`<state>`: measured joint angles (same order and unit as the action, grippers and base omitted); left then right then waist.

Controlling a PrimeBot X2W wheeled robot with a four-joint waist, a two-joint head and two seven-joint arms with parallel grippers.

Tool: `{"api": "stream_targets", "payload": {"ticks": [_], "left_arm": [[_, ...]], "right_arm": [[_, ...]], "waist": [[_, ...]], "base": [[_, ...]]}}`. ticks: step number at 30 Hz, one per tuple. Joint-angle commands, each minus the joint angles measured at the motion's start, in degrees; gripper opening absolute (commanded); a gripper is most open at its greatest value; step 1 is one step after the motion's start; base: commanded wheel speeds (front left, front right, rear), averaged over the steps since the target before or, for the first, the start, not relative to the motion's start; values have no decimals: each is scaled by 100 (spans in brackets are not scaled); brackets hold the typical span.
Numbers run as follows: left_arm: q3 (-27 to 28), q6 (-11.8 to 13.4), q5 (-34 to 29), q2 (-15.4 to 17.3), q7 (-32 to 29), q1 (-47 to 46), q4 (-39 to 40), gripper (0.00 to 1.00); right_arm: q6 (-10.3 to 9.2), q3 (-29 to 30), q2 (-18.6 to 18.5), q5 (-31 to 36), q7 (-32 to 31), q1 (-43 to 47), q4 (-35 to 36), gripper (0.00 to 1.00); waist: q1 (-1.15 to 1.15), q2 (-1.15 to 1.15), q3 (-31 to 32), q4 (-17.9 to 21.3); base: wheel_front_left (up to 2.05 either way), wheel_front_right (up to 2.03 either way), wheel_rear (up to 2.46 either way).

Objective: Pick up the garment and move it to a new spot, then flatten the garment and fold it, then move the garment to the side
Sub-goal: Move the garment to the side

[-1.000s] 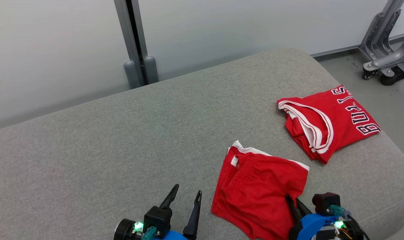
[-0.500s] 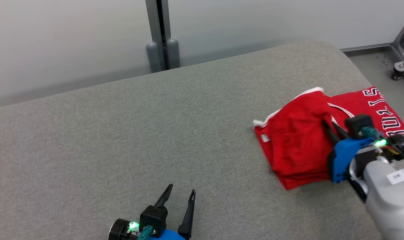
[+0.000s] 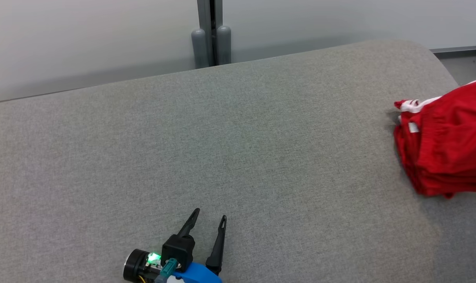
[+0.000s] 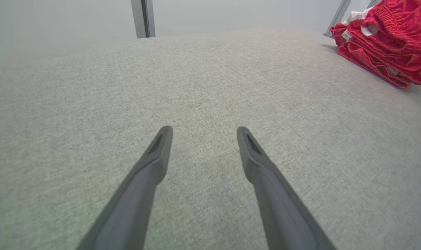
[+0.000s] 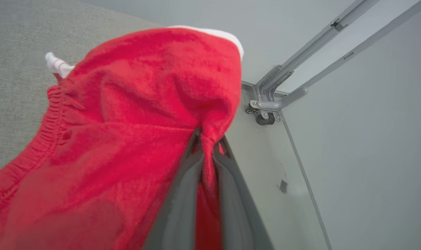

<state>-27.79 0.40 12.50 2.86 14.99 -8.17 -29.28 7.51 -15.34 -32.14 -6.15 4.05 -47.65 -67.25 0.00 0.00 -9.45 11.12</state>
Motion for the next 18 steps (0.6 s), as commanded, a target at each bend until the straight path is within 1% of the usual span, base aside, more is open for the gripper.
{"api": "stream_targets", "payload": {"ticks": [1, 2, 3, 7, 10, 14, 18], "left_arm": [[55, -36, -36, 6, 25, -81, 10, 100], [60, -45, -49, 5, 25, -100, 14, 100], [69, -55, -55, 4, 25, -122, 11, 100], [127, -36, -72, 5, 25, -148, 6, 100], [193, -13, -98, 6, 25, -126, -11, 100], [324, 66, -129, 6, 24, -65, -28, 100], [553, 239, -173, 7, 24, -23, 38, 100]], "right_arm": [[-4, 214, -129, 66, 56, -152, -153, 0], [-5, 356, -190, 126, 130, -205, -212, 20], [-5, 507, -210, 195, 213, -235, -274, 100], [-3, 1137, -104, 506, 694, -197, -389, 100], [-3, 1543, 183, 730, 980, -88, -299, 100], [-3, 1878, 786, 969, 1105, 122, 145, 100], [-3, 1949, 1512, 991, 1111, 628, 1220, 100]], "waist": [[0, 0, -40, -20], [0, 0, -59, -27], [0, 0, -72, -34], [0, 0, -81, -62], [0, 0, -64, -55], [0, 0, -20, -38], [0, 0, 47, -48]], "base": [[0, 0, 0], [0, 0, 0], [0, 0, 0], [0, 0, 0], [0, 0, 0], [0, 0, 0], [0, 0, 0]]}}
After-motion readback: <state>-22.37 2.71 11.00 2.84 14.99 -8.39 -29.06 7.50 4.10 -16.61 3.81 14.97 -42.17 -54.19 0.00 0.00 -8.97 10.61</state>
